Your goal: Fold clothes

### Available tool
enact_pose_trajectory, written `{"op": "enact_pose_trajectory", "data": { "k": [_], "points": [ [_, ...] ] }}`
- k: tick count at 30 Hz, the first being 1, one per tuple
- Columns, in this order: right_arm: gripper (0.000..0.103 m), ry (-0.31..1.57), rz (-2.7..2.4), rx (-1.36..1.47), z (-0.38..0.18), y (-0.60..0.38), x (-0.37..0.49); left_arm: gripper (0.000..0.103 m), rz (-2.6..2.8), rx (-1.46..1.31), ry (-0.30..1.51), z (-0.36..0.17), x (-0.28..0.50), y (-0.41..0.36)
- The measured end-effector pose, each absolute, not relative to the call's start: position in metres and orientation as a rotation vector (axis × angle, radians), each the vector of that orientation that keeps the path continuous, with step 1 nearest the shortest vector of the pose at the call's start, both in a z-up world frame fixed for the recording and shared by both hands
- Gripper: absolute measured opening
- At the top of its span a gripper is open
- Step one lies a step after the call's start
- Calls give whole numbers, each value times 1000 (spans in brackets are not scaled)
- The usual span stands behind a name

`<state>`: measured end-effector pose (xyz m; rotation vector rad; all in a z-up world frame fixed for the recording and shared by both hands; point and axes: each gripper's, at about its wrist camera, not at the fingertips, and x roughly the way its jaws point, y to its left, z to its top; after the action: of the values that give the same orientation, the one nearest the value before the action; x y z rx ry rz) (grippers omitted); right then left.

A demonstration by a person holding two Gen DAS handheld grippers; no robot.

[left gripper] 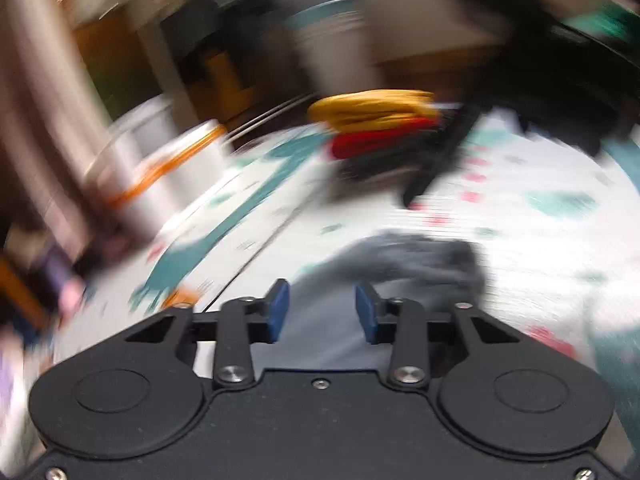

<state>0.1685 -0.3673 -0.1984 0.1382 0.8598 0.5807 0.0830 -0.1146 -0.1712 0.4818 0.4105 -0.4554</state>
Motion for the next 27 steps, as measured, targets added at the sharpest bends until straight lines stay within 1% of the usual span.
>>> {"op": "enact_pose_trajectory", "data": {
  "k": [3, 5, 7, 8, 9, 11, 13, 16, 21, 24, 25, 26, 27],
  "points": [
    [39, 744, 694, -80, -183, -319, 153, 33, -327, 393, 441, -168, 101, -85],
    [39, 673, 760, -221, -175, -288, 142, 33, -334, 349, 476, -174, 104, -78],
    [37, 680, 785, -311, -184, -269, 136, 33, -365, 309, 520, -184, 104, -76],
    [38, 716, 779, -329, -194, -267, 138, 32, -429, 319, 599, -199, 106, -83],
    [38, 779, 761, -342, -210, -271, 142, 32, -471, 393, 687, -222, 103, -94],
    [36, 871, 733, -369, -237, -279, 146, 31, -481, 509, 578, -237, 82, -101],
    [35, 810, 752, -405, -232, -287, 137, 31, -510, 437, 583, -219, 80, -94],
    [35, 742, 746, -362, -209, -291, 130, 31, -476, 351, 540, -195, 82, -78],
    [35, 615, 758, -425, -196, -278, 139, 31, -477, 377, 505, -183, 115, -78],
    [35, 622, 766, -421, -200, -274, 149, 31, -519, 358, 505, -186, 139, -81],
    [36, 652, 764, -409, -206, -274, 153, 33, -549, 345, 540, -191, 146, -83],
    [37, 727, 755, -384, -217, -277, 160, 41, -576, 357, 643, -206, 159, -89],
    [37, 799, 746, -349, -230, -281, 165, 40, -573, 383, 766, -226, 169, -94]
  ]
}}
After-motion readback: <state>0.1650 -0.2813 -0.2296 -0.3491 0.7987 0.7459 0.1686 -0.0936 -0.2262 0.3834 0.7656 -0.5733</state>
